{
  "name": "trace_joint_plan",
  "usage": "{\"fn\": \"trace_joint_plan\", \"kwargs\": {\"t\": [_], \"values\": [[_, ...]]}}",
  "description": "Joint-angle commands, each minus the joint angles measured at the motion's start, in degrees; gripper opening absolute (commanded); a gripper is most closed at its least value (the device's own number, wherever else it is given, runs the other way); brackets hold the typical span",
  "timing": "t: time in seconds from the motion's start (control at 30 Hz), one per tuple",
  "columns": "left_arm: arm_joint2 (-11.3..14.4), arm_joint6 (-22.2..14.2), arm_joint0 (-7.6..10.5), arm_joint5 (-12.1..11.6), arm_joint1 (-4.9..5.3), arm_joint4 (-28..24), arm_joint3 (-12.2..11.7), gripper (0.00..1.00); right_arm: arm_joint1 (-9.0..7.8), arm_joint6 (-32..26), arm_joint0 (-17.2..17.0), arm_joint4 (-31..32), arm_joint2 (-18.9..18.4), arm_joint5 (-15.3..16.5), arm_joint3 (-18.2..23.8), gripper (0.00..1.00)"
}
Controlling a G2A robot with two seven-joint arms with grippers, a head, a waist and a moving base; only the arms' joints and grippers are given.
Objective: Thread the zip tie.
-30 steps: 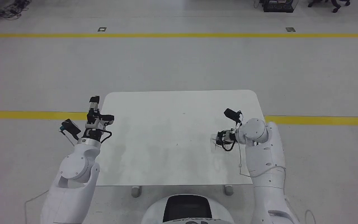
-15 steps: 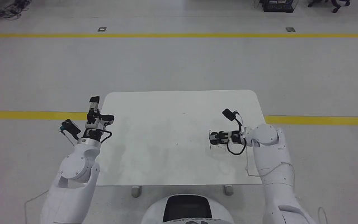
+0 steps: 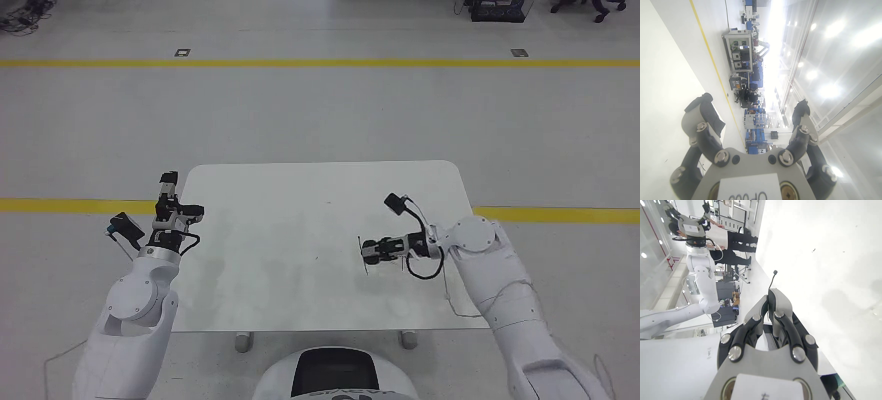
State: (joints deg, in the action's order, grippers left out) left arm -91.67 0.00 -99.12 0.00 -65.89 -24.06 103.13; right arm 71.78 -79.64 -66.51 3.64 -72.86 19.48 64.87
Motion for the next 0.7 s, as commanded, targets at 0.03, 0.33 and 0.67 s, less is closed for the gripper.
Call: {"fn": "trace_joint_plan", "kwargs": {"t": [0.03, 0.33, 0.67], "values": [[0.00, 0.00, 0.00, 0.00, 0.00, 0.00, 0.00, 1.00, -2.27, 0.00, 1.05, -3.51, 3.42, 0.00, -0.52, 0.00], [0.00, 0.00, 0.00, 0.00, 0.00, 0.00, 0.00, 1.00, -4.67, 0.00, 2.47, -7.27, 7.50, 0.00, 0.17, 0.00], [0.00, 0.00, 0.00, 0.00, 0.00, 0.00, 0.00, 1.00, -4.87, 6.53, 0.52, -6.87, 7.24, -0.24, 1.22, 0.00]]}}
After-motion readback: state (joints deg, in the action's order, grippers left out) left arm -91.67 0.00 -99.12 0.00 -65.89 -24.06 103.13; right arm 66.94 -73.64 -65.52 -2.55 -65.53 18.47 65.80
